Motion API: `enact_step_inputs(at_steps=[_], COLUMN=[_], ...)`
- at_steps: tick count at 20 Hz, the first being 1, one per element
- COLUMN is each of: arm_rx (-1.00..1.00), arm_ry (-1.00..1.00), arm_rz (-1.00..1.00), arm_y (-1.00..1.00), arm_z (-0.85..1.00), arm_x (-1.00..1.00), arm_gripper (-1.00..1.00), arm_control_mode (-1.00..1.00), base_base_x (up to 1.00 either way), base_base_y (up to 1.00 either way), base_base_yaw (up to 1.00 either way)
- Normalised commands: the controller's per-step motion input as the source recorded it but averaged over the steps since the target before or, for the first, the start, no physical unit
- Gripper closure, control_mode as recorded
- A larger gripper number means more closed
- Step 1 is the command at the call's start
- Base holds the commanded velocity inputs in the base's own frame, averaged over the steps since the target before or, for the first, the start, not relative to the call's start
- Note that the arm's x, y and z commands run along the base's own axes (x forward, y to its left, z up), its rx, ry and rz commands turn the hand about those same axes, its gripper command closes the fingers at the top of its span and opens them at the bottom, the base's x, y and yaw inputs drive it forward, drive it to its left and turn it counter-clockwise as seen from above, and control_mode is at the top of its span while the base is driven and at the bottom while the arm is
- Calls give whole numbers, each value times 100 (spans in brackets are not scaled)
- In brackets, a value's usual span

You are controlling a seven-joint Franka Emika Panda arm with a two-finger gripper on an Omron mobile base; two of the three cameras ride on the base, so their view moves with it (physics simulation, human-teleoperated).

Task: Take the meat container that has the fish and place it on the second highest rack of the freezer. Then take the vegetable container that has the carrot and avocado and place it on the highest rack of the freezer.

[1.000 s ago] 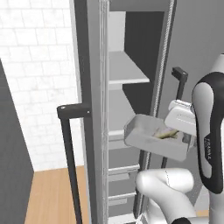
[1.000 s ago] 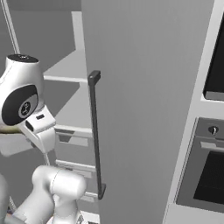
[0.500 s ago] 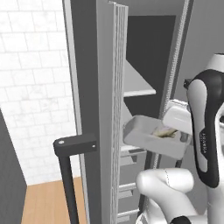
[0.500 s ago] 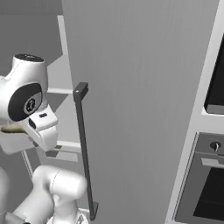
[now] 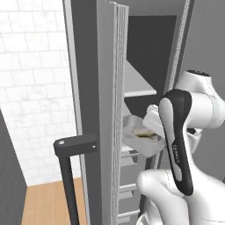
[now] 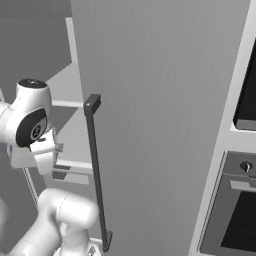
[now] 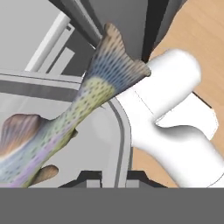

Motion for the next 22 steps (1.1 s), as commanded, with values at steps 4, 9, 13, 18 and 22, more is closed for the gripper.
enact_step_inputs(at_steps=[4,9,13,18,22], arm_rx=[0,0,0,-2,-6], arm_ry=[6,4,-4,-4,0], arm_rz=[-14,-8,-10,-13,-15], arm_y=[37,17,9,11,11], arm_z=[-43,-64,-66,-61,-45], arm_x=[100,88,56,56,72], arm_gripper=[100,100,100,100,100], arm_control_mode=[-100,-100,-100,-100,-100], base_base_x=[0,0,0,0,0], base_base_y=[0,0,0,0,0], base_base_yaw=[0,0,0,0,0])
